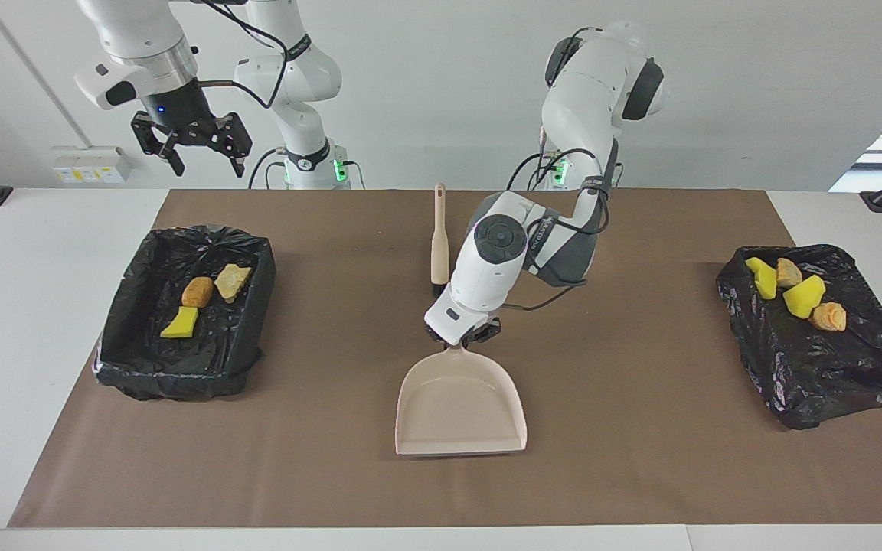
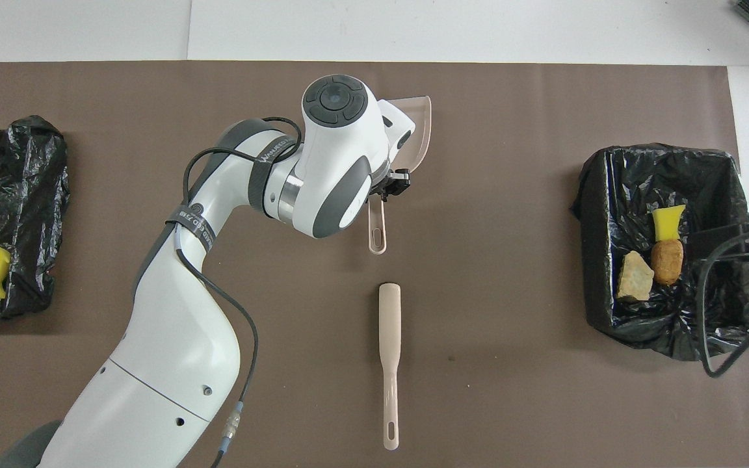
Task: Sweep and dump trash in bin
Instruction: 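Bring the dustpan back and set it on the mat with the left gripper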
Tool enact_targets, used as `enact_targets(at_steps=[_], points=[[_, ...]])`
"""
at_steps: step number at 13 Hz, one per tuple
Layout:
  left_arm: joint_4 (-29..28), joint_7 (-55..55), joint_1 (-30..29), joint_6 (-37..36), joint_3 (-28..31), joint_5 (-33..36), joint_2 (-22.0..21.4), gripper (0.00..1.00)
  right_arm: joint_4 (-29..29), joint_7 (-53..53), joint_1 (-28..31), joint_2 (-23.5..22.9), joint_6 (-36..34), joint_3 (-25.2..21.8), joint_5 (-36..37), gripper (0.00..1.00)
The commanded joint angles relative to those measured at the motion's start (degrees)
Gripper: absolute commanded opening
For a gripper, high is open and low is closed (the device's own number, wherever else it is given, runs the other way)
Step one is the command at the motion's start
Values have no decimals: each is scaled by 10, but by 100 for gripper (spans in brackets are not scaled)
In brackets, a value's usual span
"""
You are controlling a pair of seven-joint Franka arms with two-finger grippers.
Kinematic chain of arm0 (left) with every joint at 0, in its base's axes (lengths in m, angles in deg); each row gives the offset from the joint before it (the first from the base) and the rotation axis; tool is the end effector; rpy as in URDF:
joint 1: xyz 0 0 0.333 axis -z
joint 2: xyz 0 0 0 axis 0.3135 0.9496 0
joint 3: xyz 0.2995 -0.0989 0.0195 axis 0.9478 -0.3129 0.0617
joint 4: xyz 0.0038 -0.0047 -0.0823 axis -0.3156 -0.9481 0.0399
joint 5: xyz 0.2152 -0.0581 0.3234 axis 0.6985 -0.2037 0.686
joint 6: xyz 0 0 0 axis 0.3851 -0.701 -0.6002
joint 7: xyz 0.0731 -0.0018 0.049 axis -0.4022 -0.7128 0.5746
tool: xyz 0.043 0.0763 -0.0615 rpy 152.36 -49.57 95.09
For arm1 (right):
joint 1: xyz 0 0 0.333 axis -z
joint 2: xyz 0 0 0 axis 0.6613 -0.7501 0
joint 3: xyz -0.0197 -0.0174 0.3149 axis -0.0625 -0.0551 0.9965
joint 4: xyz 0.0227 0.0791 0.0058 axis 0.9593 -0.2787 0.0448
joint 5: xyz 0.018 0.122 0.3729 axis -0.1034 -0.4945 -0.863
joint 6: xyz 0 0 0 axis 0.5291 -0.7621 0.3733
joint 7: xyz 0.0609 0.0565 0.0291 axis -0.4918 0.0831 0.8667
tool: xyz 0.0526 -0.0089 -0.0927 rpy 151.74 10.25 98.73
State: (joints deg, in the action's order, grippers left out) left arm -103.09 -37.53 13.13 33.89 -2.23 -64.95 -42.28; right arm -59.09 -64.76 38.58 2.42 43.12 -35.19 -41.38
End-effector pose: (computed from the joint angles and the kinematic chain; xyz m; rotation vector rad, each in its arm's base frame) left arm 0.6227 -0.4379 0.3629 2.9928 -0.0382 -0.0961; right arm 0.5068 -0.0030 0.6568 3.1262 -0.0613 -0.0169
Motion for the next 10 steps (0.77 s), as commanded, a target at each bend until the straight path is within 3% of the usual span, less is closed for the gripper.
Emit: enact_targets(at_steps=[1, 5, 8, 9, 10], points=[[-18, 1, 7, 9, 7, -9, -8, 0, -1, 16, 9, 6, -7, 1, -10, 100], [-25, -2, 10, -1, 3, -8, -14, 0, -1, 16, 9, 6, -7, 1, -10, 100], [-26, -1, 12, -4, 3, -9, -22, 26, -1, 16, 9, 6, -7, 1, -10, 100], [-27, -1, 12, -8, 3, -11, -34, 49, -1, 16, 9, 6, -7, 1, -10, 100], [-43, -2, 11, -12, 3, -11, -52, 59, -1, 16, 9, 6, -7, 1, -10, 100]])
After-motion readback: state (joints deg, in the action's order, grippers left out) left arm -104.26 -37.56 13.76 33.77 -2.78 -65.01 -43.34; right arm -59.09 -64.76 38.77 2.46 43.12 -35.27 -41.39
